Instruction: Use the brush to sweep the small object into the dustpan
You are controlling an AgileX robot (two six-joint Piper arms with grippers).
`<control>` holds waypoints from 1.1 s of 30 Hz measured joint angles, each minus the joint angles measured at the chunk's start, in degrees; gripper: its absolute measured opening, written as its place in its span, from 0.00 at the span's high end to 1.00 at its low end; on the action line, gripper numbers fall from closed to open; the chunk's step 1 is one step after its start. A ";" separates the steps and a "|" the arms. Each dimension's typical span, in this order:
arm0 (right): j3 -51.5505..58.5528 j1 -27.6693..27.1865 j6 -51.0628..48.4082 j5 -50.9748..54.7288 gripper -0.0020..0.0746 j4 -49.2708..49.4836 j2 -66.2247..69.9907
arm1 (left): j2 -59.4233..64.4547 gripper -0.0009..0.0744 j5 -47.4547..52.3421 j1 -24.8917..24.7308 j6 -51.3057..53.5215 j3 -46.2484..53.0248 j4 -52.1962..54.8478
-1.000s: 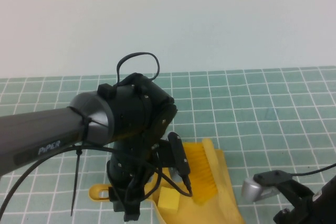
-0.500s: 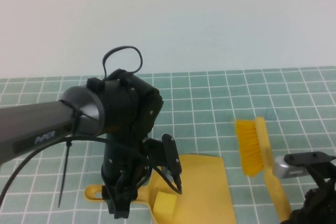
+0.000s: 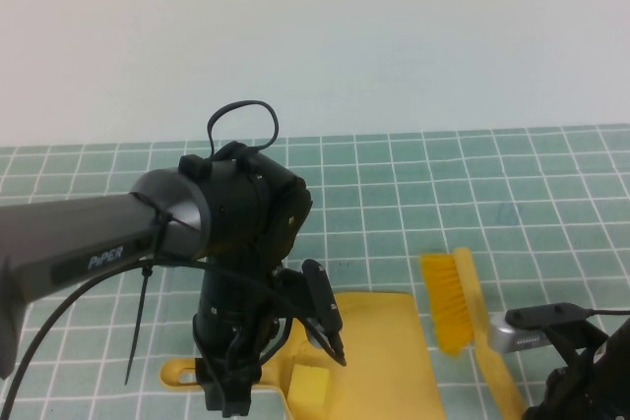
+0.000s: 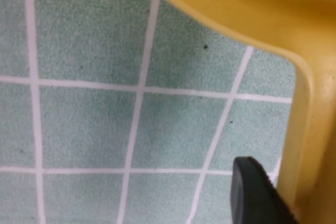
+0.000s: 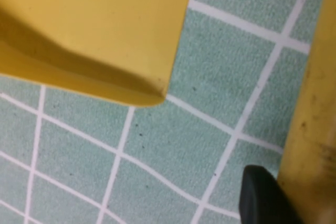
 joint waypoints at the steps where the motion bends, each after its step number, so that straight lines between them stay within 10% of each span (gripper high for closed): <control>1: 0.00 0.00 -0.14 -0.11 0.75 0.00 0.00 | 0.00 0.69 0.00 0.00 -0.02 0.00 -0.14; 12: 0.00 0.00 -0.90 -0.10 0.64 0.00 0.09 | 0.08 0.47 -0.27 0.00 -0.97 0.00 -0.92; 20: 0.00 0.00 -1.03 -0.10 0.45 0.00 0.09 | 0.08 0.46 -0.27 0.00 -3.06 0.00 -0.34; 33: -0.34 0.00 -1.30 1.66 0.43 0.00 -7.40 | -5.12 0.46 0.06 -0.07 -15.29 -8.03 -4.14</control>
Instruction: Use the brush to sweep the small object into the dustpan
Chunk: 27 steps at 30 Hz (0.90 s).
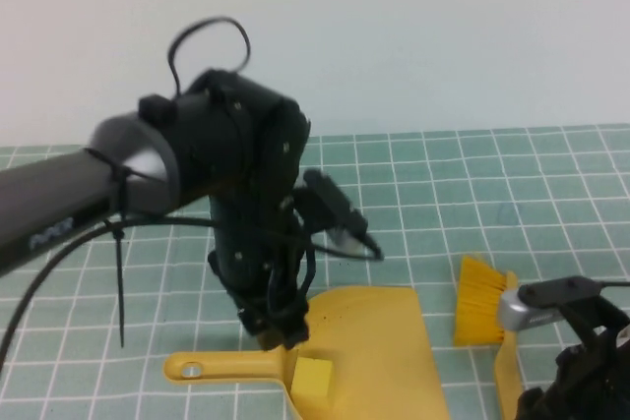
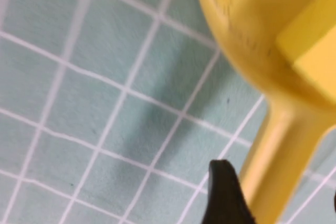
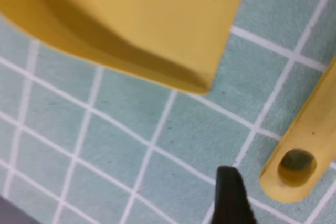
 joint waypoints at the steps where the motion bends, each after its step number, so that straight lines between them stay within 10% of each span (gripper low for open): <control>1: -0.23 0.00 -0.04 0.51 0.43 0.00 -1.20 | -0.60 0.46 0.00 0.00 -1.08 -0.84 -0.54; 7: -2.92 0.00 -0.49 3.52 0.61 -0.95 -9.62 | -5.69 0.52 0.36 0.00 -7.14 -5.10 -1.91; 13: -6.34 0.00 0.26 4.12 0.93 -8.25 -20.89 | -12.97 0.79 0.74 0.00 -10.69 -7.05 -3.65; 17: -7.04 0.00 3.77 1.30 0.97 -18.66 -29.76 | -17.44 0.95 0.74 0.00 -11.60 -7.16 -6.24; 27: 3.15 0.00 21.21 -3.20 0.97 -39.26 -47.10 | -22.95 0.99 0.95 0.00 -13.80 -7.16 -12.59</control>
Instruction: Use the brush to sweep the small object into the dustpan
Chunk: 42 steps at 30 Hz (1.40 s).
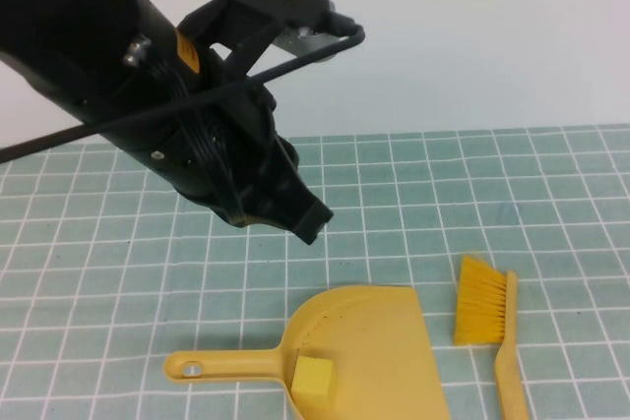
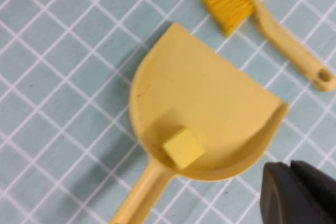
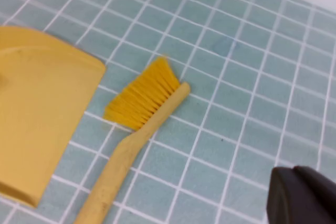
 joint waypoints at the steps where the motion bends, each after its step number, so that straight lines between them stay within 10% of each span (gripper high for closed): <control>1: 2.54 0.00 2.38 -1.23 0.97 -0.87 -2.18 | -0.10 0.99 0.00 0.00 0.00 0.00 -0.57; 35: 17.77 0.00 12.02 -2.08 0.98 -5.06 -18.97 | -0.90 0.99 0.00 0.00 1.00 0.00 0.68; 42: 17.77 0.00 12.02 -1.74 0.98 -5.06 -18.97 | -12.24 0.99 -19.69 1.70 1.76 2.69 9.22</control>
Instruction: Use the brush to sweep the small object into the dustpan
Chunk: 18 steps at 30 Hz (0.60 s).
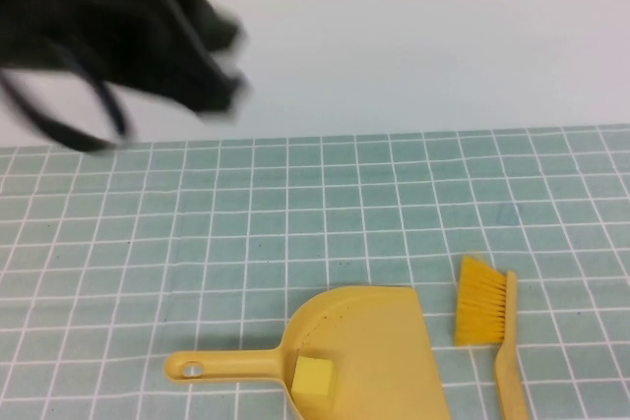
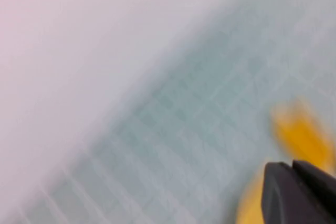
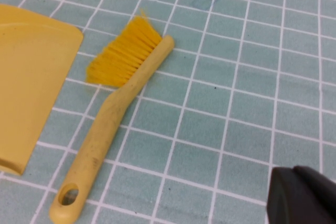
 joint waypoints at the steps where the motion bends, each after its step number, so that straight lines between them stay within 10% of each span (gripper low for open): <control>1: 0.00 0.00 0.00 0.00 0.98 0.00 0.00 | -2.80 0.99 -4.82 1.30 -0.84 1.76 -1.11; 18: 0.00 0.00 0.00 0.04 0.98 -0.08 0.00 | -56.34 0.99 -42.12 20.36 -6.87 66.86 -14.34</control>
